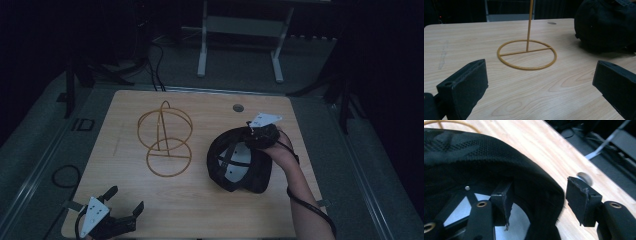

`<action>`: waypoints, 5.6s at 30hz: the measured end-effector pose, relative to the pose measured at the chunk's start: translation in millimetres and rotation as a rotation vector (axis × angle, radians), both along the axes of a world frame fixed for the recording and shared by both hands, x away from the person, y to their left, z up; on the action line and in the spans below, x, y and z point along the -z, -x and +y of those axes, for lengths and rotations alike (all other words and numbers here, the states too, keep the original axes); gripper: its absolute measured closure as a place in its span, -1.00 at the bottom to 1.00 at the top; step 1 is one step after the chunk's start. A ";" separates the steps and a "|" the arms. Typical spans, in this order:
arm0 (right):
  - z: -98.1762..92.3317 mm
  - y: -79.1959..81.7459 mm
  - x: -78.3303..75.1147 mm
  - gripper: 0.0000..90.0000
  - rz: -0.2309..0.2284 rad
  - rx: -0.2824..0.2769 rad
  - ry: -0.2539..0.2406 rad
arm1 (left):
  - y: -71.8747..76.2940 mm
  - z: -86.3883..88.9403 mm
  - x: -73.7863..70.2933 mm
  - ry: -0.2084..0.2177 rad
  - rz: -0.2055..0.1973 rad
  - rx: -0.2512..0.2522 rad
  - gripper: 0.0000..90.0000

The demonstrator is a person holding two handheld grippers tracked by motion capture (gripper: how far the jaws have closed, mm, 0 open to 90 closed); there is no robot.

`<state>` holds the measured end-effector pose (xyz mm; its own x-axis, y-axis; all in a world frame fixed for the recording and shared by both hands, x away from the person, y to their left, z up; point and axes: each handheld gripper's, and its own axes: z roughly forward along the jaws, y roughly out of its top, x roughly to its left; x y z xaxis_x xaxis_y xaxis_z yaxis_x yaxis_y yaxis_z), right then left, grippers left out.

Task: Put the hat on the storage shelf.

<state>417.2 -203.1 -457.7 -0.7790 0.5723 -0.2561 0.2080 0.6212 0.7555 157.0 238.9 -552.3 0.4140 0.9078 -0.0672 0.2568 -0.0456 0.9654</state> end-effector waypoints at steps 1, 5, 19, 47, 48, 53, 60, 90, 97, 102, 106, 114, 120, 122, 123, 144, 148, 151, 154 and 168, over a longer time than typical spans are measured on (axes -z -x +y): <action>2.3 -1.9 1.1 -0.11 0.008 -0.012 0.010 | -0.2 0.4 0.1 -0.003 0.004 -0.001 -0.99; 10.9 -5.9 5.4 -0.07 0.004 -0.035 0.061 | -1.0 2.6 0.6 0.015 0.010 -0.006 -0.99; 14.0 -12.1 2.7 0.76 -0.059 -0.060 0.149 | -1.4 3.9 1.0 0.024 0.020 -0.012 -0.99; -13.6 39.2 -58.2 0.94 -0.108 0.065 -0.218 | -3.0 -18.9 6.2 0.038 0.099 0.087 -0.99; -13.9 42.0 -60.7 0.94 -0.115 0.075 -0.225 | -2.9 -22.1 6.1 0.032 0.102 0.090 -0.99; -15.0 58.1 -72.6 0.94 -0.148 0.119 -0.300 | -4.3 -47.5 5.7 -0.026 0.118 0.104 -0.99; -8.6 85.3 -82.4 0.93 -0.199 0.113 -0.320 | -5.9 -92.6 -3.1 -0.044 0.119 0.256 -0.87; -2.4 125.3 -98.0 0.93 -0.264 0.042 -0.357 | -71.1 -193.3 -44.5 0.095 0.071 0.223 -0.51; -5.5 128.6 -94.3 0.93 -0.266 0.056 -0.329 | -80.3 -182.5 -51.9 0.136 0.017 0.129 0.75; -9.0 130.7 -86.9 0.93 -0.254 0.072 -0.330 | -89.7 -174.2 -65.9 0.120 0.018 0.122 0.95; -15.2 135.1 -84.3 0.93 -0.253 0.088 -0.352 | -90.6 -174.8 -75.3 0.076 -0.009 0.142 0.96; -27.9 150.0 -71.1 0.93 -0.260 0.135 -0.362 | -88.6 -175.8 -85.5 0.029 -0.033 0.137 0.97; -38.4 160.8 -57.9 0.93 -0.210 0.134 -0.402 | -89.8 -176.0 -101.2 -0.020 -0.075 0.126 0.97; -40.5 166.8 -53.3 0.93 -0.201 0.133 -0.414 | -91.1 -177.3 -107.7 -0.055 -0.105 0.114 0.97; -41.4 169.7 -50.1 0.93 -0.202 0.139 -0.420 | -91.4 -177.4 -111.0 -0.058 -0.120 0.108 0.97; -50.7 199.1 -13.7 0.63 -0.150 0.175 -0.480 | -89.1 -179.3 -138.7 0.021 -0.130 0.223 0.97; -52.4 199.9 -10.7 0.59 -0.147 0.171 -0.486 | -86.5 -182.0 -144.0 0.059 -0.131 0.247 0.97; -51.9 199.3 -7.9 0.37 -0.125 0.162 -0.500 | -88.3 -181.6 -148.3 0.082 -0.127 0.255 0.97; -49.1 199.3 -5.6 0.09 -0.103 0.133 -0.500 | -88.1 -181.4 -152.3 0.103 -0.127 0.269 0.97; -60.3 213.9 -6.5 -0.40 0.007 -0.102 -0.422 | -85.9 -177.6 -159.0 0.120 -0.144 0.273 0.97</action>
